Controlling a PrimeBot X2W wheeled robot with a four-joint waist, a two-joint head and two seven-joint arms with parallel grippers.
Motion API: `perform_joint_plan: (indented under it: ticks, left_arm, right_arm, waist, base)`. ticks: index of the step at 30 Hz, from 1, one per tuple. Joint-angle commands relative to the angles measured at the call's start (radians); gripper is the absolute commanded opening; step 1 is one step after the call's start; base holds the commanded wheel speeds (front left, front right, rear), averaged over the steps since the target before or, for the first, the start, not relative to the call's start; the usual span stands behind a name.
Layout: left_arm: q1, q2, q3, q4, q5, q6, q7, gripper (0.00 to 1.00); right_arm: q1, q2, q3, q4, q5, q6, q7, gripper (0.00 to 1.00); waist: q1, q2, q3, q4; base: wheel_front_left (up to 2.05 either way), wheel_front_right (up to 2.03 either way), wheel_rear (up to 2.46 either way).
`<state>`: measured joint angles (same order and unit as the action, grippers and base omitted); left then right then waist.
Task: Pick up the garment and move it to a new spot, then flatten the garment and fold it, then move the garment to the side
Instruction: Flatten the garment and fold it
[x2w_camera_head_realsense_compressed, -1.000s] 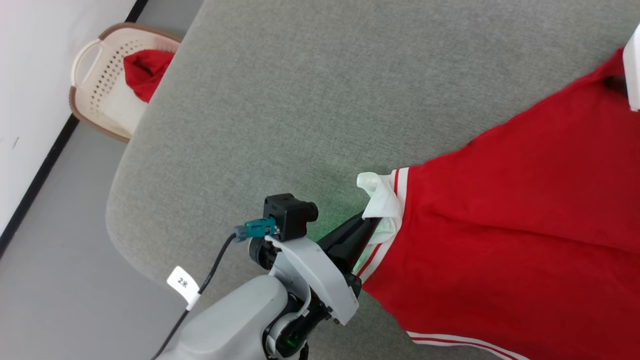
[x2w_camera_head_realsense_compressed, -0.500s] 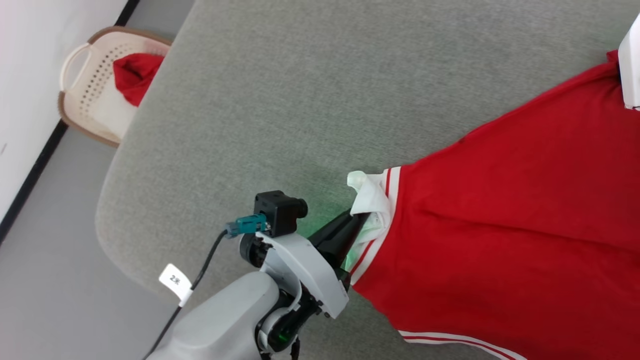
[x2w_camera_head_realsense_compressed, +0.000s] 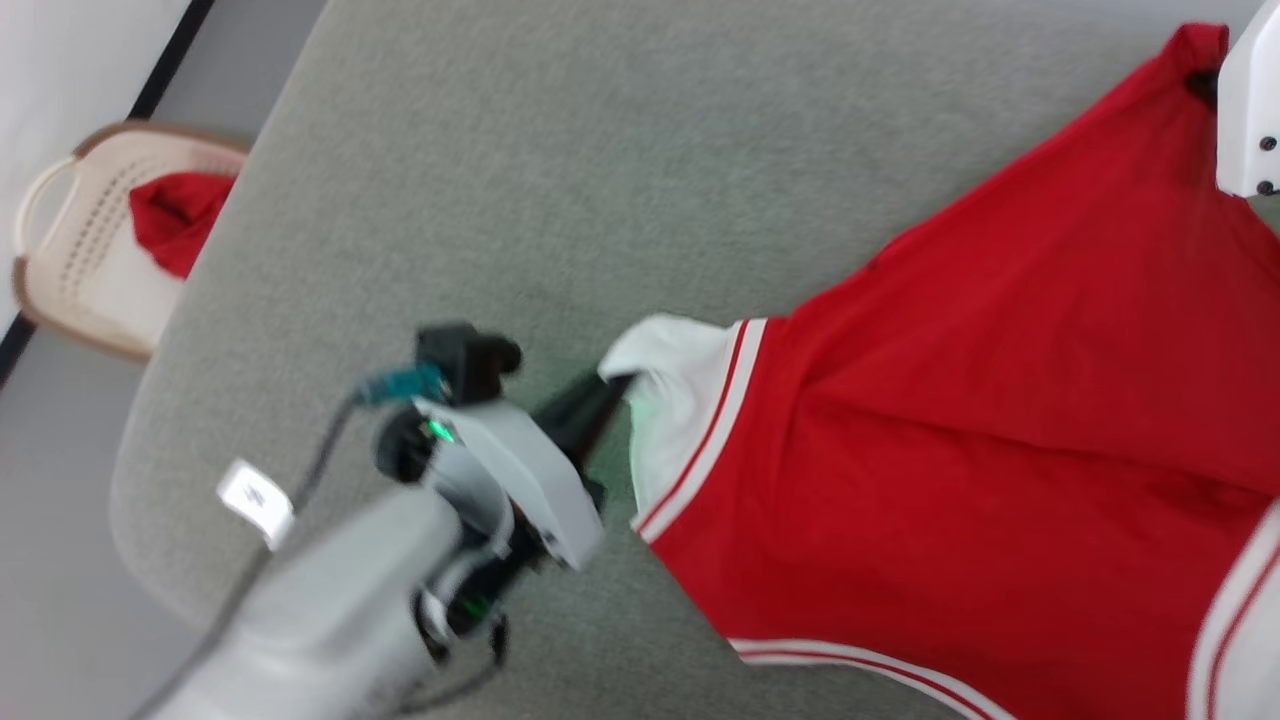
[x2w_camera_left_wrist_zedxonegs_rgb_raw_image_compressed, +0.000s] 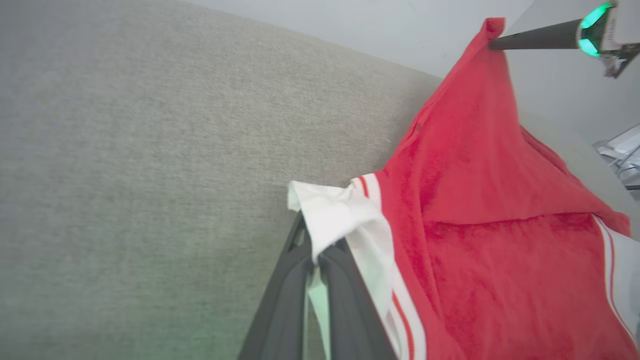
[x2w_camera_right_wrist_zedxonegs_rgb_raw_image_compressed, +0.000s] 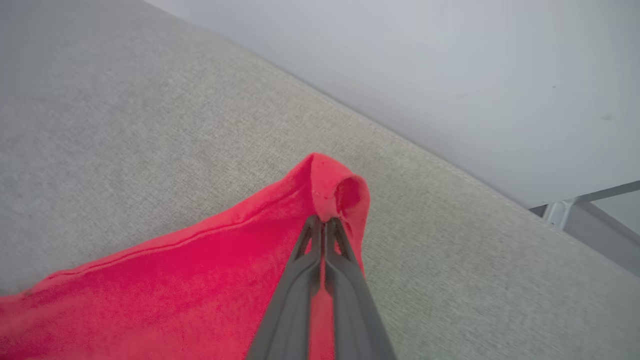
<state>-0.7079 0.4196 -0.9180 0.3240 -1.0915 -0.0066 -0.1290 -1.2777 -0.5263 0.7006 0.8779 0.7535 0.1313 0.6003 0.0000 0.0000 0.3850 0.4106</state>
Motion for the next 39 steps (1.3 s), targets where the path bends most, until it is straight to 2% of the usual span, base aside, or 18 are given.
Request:
perform_joint_plan:
  ticks: [1,9,14,18,26,34,39]
  left_arm:
    - [-0.027,0.018,0.005,-0.001,-0.002,0.009,0.021,0.0]
    - [-0.257,0.099,0.017,0.039,0.009,0.023,0.245,0.0]
    - [-0.448,0.1,0.025,0.143,0.038,0.011,0.345,0.0]
    - [-0.599,0.076,0.033,0.253,0.07,0.006,0.385,0.0]
    - [-0.829,0.04,0.032,0.462,0.146,-0.019,0.356,0.0]
    - [-1.056,0.022,0.022,0.66,0.238,-0.041,0.243,0.0]
    - [-1.169,0.004,0.03,0.754,0.259,-0.053,0.168,0.0]
  right_arm:
    - [0.006,-0.001,0.002,-0.009,0.013,-0.001,-0.025,0.0]
    - [-0.057,0.057,-0.023,0.02,-0.003,-0.001,-0.163,0.0]
    - [-0.12,0.122,-0.045,0.072,-0.039,-0.001,-0.262,0.0]
    - [-0.171,0.175,-0.07,0.121,-0.067,-0.001,-0.337,0.0]
    - [-0.261,0.261,-0.113,0.208,-0.112,-0.001,-0.47,0.0]
    - [-0.353,0.32,-0.148,0.281,-0.153,-0.001,-0.615,0.0]
    - [-0.391,0.343,-0.172,0.327,-0.166,-0.001,-0.684,0.0]
  waist:
    - [0.0,0.0,-0.053,-0.052]
    - [0.0,0.0,-0.126,-0.133]
    - [0.0,0.0,-0.154,-0.188]
    - [0.0,0.0,-0.163,-0.236]
    - [0.0,0.0,-0.154,-0.316]
    - [0.0,0.0,-0.129,-0.387]
    - [0.0,0.0,-0.11,-0.412]
  base:
    - [0.0,0.0,0.0]
    - [0.0,0.0,0.0]
    - [0.0,0.0,0.0]
    - [0.0,0.0,0.0]
    - [0.0,0.0,0.0]
    - [0.0,0.0,0.0]
    - [0.0,0.0,0.0]
